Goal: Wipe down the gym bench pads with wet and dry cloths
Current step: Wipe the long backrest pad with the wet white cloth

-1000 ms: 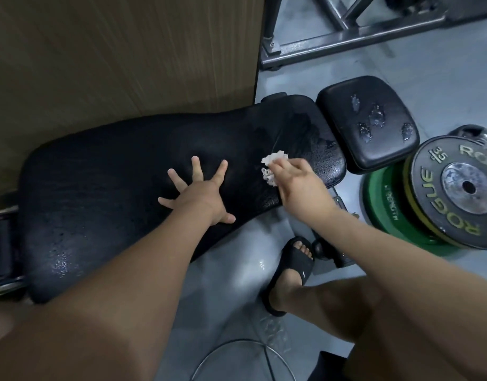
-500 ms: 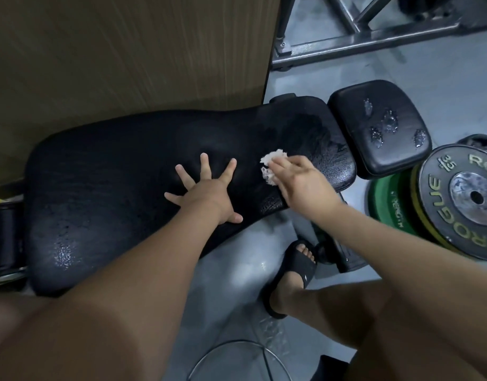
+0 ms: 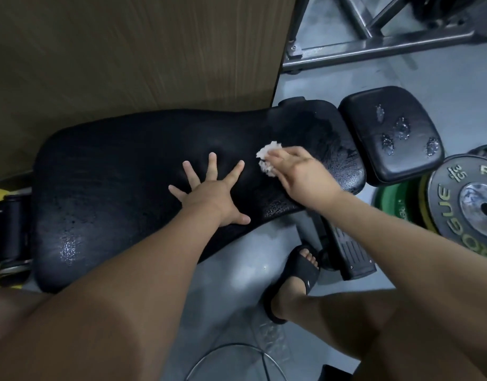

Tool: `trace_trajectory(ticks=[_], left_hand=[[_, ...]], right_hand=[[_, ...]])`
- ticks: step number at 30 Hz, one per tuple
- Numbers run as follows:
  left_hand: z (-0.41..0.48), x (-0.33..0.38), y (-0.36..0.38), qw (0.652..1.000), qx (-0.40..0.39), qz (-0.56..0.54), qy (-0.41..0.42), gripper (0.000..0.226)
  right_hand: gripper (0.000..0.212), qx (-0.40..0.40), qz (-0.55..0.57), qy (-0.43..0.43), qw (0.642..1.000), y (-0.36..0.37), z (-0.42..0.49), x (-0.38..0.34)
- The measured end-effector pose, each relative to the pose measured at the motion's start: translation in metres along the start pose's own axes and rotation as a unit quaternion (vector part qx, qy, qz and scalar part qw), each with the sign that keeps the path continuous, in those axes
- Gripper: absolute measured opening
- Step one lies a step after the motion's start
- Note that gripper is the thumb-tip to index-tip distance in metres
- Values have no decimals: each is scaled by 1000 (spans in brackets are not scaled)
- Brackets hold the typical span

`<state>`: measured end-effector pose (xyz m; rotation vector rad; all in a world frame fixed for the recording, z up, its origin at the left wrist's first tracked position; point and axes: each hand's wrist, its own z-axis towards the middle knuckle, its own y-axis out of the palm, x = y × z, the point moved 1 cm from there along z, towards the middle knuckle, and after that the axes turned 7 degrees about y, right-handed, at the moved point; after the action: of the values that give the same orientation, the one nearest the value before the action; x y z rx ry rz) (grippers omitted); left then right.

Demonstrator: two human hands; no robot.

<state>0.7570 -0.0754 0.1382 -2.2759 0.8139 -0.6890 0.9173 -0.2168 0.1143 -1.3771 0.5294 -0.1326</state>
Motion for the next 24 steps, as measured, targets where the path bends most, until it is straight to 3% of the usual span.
trace_trajectory(ticks=[4, 6, 11, 15, 17, 22, 24], left_hand=[[0, -15, 7, 998, 41, 11, 43, 116], [1, -20, 12, 996, 68, 23, 53, 112], [5, -25, 22, 989, 128, 37, 64, 95], [7, -26, 28, 983, 161, 49, 71, 88], [7, -27, 30, 978, 189, 57, 74, 86], [7, -28, 38, 956, 271, 86, 78, 83], [8, -28, 39, 953, 278, 91, 81, 83]], right_hand=[[30, 16, -41, 181, 982, -11, 55, 32], [32, 7, -44, 206, 977, -5, 66, 19], [44, -30, -8, 43, 999, 0, 30, -9], [40, -5, -68, 171, 983, -7, 68, 33], [35, 11, -60, 218, 974, 1, 80, 20], [42, -30, -9, 52, 998, 8, 63, -17], [43, -20, -41, 86, 995, 1, 73, 4]])
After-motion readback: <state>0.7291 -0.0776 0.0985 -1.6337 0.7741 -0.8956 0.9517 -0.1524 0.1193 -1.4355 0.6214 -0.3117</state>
